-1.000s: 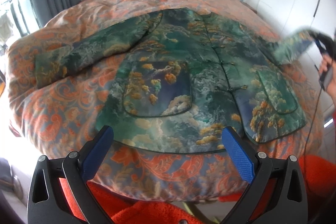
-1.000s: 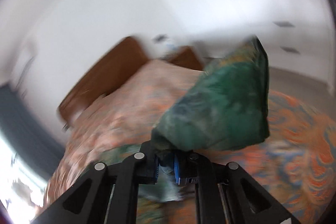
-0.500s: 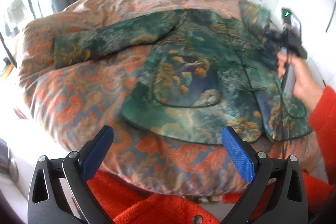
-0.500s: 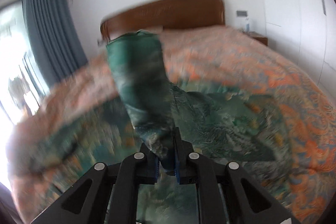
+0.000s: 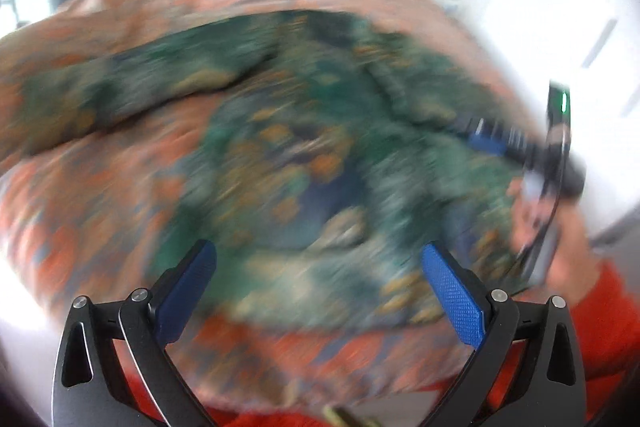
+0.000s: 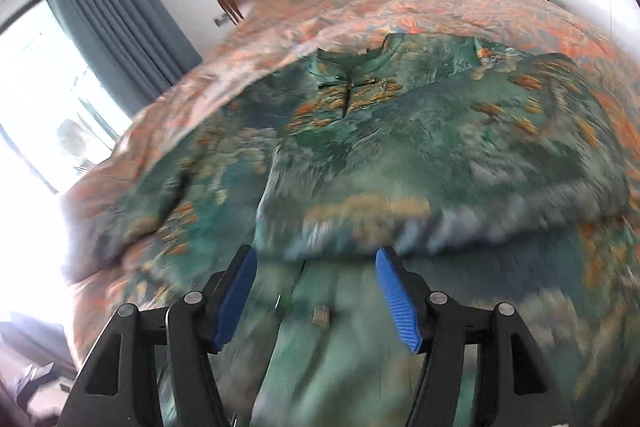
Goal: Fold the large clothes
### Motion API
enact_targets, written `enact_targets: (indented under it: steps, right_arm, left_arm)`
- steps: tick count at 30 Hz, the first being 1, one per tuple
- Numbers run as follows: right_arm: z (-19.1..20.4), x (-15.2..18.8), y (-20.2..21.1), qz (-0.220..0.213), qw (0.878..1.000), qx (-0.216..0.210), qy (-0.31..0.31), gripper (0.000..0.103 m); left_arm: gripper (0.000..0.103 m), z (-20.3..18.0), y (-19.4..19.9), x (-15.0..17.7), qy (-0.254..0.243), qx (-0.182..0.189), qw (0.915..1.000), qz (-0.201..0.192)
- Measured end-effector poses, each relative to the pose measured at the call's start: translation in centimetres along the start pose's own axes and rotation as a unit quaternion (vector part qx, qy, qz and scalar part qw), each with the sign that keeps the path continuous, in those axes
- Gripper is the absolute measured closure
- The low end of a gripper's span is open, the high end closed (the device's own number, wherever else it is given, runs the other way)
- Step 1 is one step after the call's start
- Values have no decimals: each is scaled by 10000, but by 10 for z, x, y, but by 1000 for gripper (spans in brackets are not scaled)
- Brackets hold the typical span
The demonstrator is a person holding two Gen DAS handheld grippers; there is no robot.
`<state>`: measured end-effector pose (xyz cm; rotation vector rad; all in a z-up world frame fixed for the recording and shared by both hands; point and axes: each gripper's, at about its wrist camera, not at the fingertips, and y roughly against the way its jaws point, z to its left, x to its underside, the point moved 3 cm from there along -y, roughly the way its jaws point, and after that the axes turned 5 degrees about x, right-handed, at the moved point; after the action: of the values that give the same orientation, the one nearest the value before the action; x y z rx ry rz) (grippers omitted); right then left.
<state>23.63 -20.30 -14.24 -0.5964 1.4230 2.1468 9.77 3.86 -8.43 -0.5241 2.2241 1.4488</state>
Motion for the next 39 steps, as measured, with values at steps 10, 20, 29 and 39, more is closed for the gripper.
enact_targets:
  steps: [10,20,29,39]
  right_arm:
    - [-26,101,111,-435,9988,42,-226,39]
    - [-69,159,181,-708,9936,846,-225,39]
    - [-95,108,163,-850,9917,903,-349,39]
    - [-148,-82,30,-467,9869,1541,114,39]
  left_arm:
    - [8,-63,-179,-117,-299,474,9961,679]
    - [90,-85,-240,-153,-40,21,9975,704]
    - [83,-65,-252,-140,-105,-203,9964,814]
    - [73,-69,-252,-117,-251,-326,9980,479]
